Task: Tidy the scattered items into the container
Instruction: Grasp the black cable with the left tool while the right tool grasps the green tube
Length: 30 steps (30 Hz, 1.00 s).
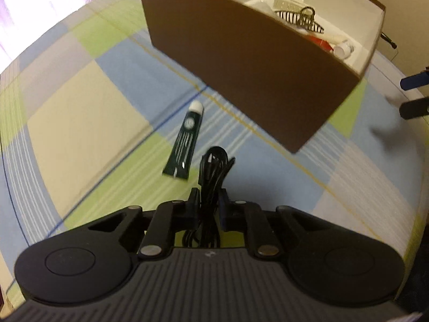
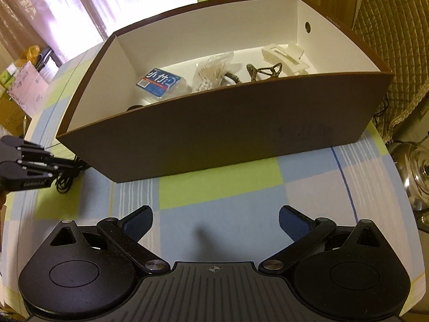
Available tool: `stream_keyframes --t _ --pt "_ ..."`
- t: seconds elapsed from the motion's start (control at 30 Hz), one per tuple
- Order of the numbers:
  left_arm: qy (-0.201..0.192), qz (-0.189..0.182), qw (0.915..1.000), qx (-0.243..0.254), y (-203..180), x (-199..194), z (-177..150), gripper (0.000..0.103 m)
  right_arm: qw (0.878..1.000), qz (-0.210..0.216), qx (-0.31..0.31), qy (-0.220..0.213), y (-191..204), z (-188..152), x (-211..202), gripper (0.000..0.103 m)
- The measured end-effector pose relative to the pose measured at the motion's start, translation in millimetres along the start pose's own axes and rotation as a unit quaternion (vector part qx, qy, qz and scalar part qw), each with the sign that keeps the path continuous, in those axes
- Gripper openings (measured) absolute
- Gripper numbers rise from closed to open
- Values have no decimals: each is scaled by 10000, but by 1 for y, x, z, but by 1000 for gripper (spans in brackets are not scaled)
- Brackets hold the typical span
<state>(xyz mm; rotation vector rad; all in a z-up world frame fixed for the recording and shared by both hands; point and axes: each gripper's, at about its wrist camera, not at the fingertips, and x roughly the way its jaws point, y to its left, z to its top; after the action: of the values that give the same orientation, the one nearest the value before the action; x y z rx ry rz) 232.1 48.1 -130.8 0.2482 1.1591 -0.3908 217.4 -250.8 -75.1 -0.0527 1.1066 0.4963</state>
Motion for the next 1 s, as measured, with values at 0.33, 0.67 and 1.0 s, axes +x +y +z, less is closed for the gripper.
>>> stream_keyframes --t 0.33,0.67,1.0 --pt "-75 39 9994 -349 -3 -1 -11 11 9998 111 -159 50 13 -5 1 103" --pt "-384 524 9877 -1422 37 -62 -71 11 9971 513 -536 138 69 -22 9 103" --pt "-567 847 9769 -1880 87 -104 -117 11 9868 1134 -1143 -142 177 -22 32 103"
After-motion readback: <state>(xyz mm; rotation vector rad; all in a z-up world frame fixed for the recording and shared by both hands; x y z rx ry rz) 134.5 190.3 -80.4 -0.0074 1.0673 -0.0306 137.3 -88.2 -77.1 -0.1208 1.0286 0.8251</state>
